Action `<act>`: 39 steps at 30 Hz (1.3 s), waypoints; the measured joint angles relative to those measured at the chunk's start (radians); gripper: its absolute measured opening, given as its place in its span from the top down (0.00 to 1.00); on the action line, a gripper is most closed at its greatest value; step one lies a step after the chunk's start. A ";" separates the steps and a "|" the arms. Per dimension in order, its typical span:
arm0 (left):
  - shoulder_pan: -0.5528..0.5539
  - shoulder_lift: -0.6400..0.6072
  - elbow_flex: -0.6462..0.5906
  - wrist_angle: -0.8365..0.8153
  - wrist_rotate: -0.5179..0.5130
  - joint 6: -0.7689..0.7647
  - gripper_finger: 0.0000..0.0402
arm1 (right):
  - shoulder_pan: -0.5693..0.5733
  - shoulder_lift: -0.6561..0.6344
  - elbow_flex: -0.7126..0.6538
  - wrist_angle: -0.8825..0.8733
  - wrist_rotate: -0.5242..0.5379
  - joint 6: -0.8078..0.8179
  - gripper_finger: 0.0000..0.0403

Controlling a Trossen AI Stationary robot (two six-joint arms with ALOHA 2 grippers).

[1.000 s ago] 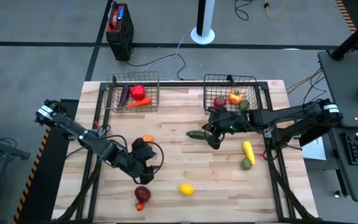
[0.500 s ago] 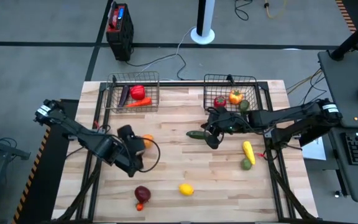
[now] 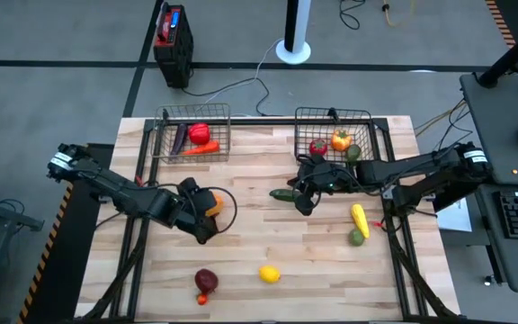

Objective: Sort produce into baskets
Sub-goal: Put the potato into the brown wire basket

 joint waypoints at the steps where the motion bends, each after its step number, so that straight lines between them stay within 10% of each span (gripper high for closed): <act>1: 0.000 0.002 0.000 0.010 0.002 0.006 0.31 | 0.000 0.000 0.000 -0.001 0.000 0.000 0.98; 39: 0.017 0.002 0.000 0.030 0.079 -0.202 0.27 | 0.004 0.064 0.000 0.005 -0.003 -0.009 0.98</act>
